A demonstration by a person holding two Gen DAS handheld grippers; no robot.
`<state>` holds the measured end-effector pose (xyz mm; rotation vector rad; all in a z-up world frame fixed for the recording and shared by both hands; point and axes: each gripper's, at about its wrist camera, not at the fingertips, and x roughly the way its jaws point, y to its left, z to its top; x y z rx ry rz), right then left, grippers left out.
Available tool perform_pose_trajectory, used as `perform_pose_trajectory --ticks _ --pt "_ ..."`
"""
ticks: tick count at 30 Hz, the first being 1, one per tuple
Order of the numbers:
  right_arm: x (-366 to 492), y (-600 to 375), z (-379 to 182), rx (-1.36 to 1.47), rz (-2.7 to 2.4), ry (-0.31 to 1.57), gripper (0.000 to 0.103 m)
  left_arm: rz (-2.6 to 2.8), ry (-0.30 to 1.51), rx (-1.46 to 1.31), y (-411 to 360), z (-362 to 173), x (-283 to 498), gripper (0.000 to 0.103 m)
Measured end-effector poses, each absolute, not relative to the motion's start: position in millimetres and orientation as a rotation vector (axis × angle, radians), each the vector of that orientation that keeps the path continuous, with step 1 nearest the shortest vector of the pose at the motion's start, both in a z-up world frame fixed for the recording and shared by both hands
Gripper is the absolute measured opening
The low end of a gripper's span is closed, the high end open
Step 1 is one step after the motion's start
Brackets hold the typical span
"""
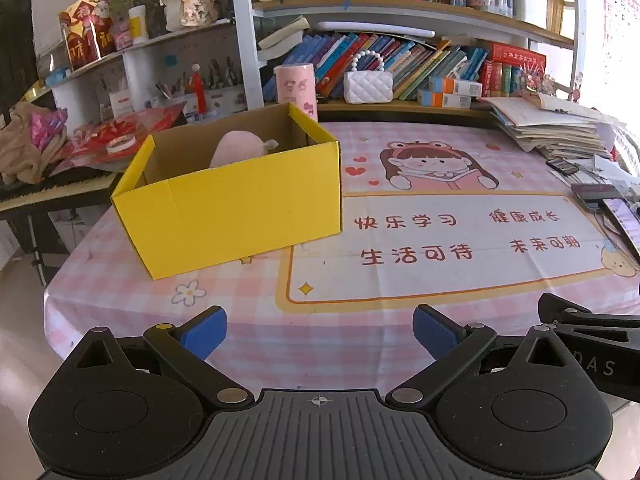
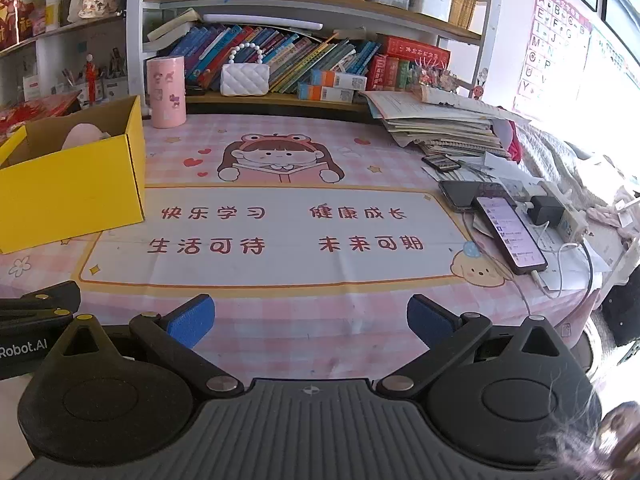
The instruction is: Organize objects
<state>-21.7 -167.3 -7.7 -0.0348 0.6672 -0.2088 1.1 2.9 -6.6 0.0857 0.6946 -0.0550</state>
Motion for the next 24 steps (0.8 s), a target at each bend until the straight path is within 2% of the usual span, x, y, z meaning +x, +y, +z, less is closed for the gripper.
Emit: perform_pose_trajectory --ticks 24 --pt "-18.9 -175.3 -15.5 -0.028 -0.209 0.691 0.103 -0.037 0.725 0.087 -5.0 -10.5 3.4 0.101"
